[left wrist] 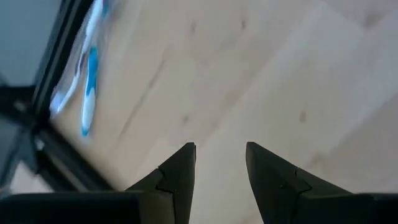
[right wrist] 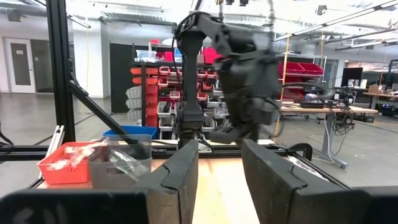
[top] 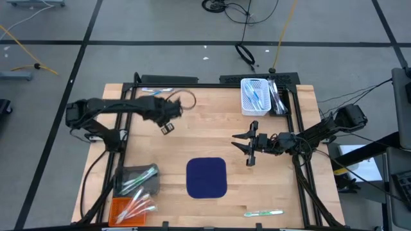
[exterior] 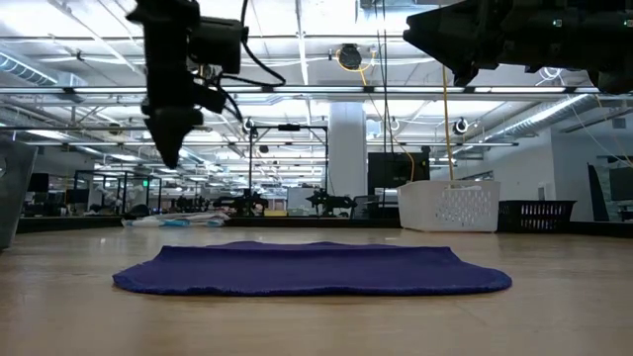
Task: Pick & Place Toothbrushes
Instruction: Put the blue toothbrush into the white bin
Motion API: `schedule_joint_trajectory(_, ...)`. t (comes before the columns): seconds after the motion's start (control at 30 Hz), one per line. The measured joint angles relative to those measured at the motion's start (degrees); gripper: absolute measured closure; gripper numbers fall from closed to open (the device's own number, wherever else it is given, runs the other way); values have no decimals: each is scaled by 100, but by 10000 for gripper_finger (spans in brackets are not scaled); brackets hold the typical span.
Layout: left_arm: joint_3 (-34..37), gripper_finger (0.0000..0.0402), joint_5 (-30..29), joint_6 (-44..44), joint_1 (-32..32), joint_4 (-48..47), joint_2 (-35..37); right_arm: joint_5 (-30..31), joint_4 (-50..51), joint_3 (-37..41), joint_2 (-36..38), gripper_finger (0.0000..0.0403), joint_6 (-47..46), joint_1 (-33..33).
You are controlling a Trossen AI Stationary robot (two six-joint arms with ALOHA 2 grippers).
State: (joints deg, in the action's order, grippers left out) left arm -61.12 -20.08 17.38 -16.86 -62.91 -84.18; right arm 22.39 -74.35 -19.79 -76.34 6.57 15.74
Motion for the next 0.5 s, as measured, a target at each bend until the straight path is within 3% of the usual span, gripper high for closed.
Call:
schedule_joint_trajectory(0.17,0,256,509,-802,-917,714,0,0,20,0,-1,287,12,-1)
schedule_joint_trajectory(0.5,0,257,955,-1104,-2247,1498,0,2,5,0,0,287,165,-1)
